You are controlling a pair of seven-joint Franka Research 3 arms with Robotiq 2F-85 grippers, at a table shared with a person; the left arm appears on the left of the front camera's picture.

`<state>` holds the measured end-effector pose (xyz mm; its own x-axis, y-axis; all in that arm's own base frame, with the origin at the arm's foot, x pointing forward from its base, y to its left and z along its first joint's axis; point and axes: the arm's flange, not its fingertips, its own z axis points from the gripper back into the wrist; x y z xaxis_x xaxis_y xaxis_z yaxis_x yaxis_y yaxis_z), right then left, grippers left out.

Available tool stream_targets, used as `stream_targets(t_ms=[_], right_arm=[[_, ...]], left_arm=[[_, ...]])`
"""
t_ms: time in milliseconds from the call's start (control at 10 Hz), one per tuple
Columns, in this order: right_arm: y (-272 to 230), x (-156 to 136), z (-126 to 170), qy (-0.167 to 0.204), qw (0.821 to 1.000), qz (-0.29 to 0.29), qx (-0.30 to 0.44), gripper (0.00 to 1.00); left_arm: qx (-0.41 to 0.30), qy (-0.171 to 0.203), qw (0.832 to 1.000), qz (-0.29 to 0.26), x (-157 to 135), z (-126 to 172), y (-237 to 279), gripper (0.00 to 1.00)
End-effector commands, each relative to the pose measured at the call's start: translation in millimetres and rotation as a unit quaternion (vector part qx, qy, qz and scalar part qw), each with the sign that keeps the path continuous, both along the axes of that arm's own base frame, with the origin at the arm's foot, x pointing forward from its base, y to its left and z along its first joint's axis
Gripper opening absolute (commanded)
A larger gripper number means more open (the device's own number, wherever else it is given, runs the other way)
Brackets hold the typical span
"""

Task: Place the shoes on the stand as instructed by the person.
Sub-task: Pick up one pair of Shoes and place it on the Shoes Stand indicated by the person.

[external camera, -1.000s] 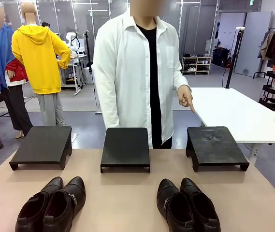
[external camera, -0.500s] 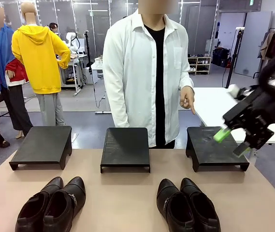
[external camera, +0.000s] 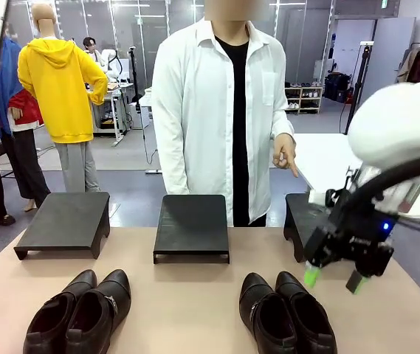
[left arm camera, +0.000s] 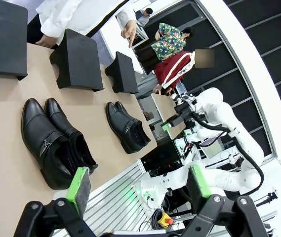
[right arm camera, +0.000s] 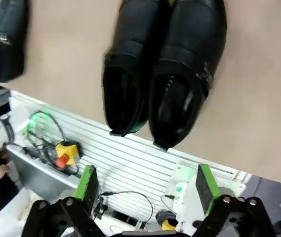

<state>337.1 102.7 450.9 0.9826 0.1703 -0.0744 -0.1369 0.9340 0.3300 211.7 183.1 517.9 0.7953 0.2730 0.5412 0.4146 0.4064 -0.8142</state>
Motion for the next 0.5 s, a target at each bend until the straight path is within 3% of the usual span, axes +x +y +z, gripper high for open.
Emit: stream_targets(t_ms=[0,400], right_arm=[[16.8,-5.8,-22.2,-0.014,0.999,-0.026,-0.043,1.0],[47.4,-9.5,-51.3,-0.018,0.996,-0.018,-0.081,1.0]], left_arm=[[-0.003,-0.014,1.0,-0.007,0.7,2.7,2.1,1.0],[-0.003,-0.014,1.0,-0.007,0.7,2.7,2.1,1.0]])
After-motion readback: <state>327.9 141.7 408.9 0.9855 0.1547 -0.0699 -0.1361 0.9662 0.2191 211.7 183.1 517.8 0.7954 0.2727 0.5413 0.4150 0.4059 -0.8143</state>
